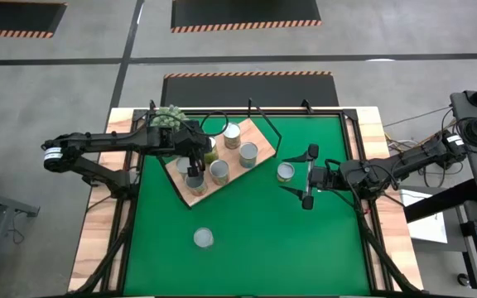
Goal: Pick and place cans onto a shelf
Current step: Put the canned peaches on the shelf
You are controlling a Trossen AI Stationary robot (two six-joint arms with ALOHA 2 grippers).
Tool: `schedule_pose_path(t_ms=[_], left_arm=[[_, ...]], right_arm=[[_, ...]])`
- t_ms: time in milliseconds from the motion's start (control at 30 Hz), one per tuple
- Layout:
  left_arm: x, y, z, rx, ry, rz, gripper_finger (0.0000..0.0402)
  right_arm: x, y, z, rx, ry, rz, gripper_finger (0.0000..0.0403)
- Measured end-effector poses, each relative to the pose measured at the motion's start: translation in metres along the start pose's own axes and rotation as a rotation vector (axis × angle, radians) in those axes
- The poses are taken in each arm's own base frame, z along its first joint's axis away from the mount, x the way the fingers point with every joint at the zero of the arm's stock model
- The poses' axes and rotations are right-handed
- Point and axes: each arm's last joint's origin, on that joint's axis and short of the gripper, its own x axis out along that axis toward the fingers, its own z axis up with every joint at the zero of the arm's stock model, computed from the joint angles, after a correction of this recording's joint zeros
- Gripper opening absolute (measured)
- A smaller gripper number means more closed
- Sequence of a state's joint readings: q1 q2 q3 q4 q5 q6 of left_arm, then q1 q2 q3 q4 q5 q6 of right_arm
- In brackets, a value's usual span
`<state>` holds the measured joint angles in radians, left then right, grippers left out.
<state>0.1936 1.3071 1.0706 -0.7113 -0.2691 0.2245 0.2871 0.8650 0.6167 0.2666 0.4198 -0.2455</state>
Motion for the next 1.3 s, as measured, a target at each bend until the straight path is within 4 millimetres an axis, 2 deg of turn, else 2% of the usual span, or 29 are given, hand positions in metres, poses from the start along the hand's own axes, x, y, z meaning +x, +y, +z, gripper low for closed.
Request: schedule_pose_path(t_ms=[400, 733, 900, 1300], left_arm=[[0.0, -0.001, 0.0, -0.023, 0.004, -0.019, 0.0004], [0.012, -0.004, 0.0, -0.023, 0.044, -0.027, 0.0066], [0.013, -0.005, 0.0, -0.024, 0.042, -0.036, 0.0082], [-0.017, 0.004, 0.026, -0.057, -0.037, -0.032, 0.008]], right_arm=[[0.0, 0.0, 0.0, -0.002, 0.001, 0.0, 0.0358], [0.0, 0.0, 0.0, -0.005, 0.005, 0.002, 0.0358], [0.0, 0.0, 0.0, -0.01, 0.006, 0.002, 0.0358], [0.0, 0.0, 0.0, -0.013, 0.007, 0.003, 0.0358]])
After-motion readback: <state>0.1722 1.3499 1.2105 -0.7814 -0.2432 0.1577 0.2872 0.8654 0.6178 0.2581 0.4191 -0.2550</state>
